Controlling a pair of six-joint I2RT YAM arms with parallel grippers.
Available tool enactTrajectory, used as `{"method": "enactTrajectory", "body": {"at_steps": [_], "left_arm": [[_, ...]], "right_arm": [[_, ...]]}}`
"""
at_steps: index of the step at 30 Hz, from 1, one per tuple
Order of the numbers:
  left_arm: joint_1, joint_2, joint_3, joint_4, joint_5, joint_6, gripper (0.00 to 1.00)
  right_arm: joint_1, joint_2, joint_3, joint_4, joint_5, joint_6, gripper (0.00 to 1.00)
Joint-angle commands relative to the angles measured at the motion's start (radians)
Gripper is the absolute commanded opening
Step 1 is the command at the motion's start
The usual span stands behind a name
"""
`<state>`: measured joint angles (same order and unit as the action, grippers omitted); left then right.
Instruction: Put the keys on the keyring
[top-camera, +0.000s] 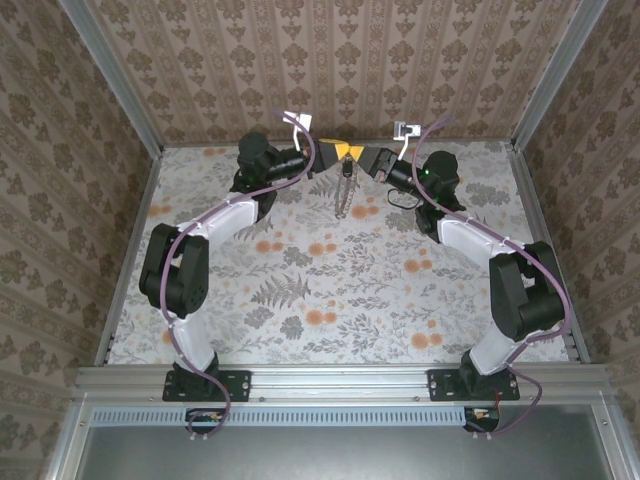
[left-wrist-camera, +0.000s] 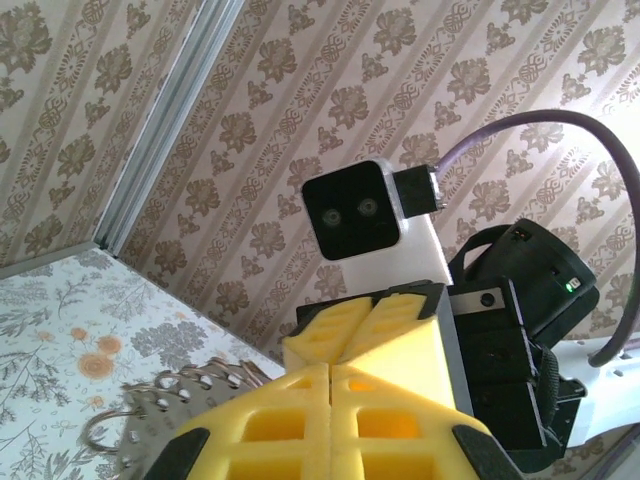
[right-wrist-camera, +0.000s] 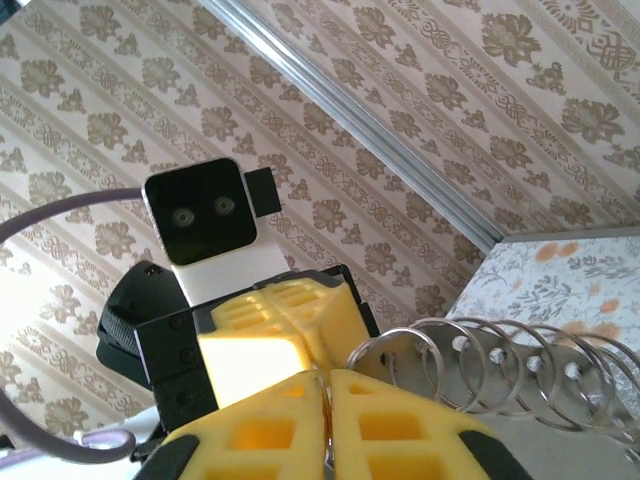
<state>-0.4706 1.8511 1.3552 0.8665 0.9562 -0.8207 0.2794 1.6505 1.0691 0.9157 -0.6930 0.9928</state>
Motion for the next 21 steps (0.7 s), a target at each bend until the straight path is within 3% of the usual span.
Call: {"method": "enactTrajectory", "body": {"at_steps": [1, 6, 12, 21], "left_arm": [[-0.007, -0.013, 0.009, 0.06, 0.018, -0.01, 0.0], [0.006, -0.028, 0.005, 0.004, 0.007, 0.02, 0.01], [0.075, -0.094, 0.01, -0.144, 0.015, 0.1, 0.29], [0.112, -0.164, 0.216, -0.762, 0.1, 0.448, 0.39]], "right_arm": [[0.001, -0.002, 0.03, -0.025, -0.012, -0.015, 0.0], [-0.003, -0.019, 0.056, -0.145, -0.035, -0.089, 0.0], [-0.02, -0.048, 0.173, -0.535, -0.094, -0.33, 0.0], [-0.039, -0.004, 0.497, -1.123, -0.218, -0.72, 0.0]]}}
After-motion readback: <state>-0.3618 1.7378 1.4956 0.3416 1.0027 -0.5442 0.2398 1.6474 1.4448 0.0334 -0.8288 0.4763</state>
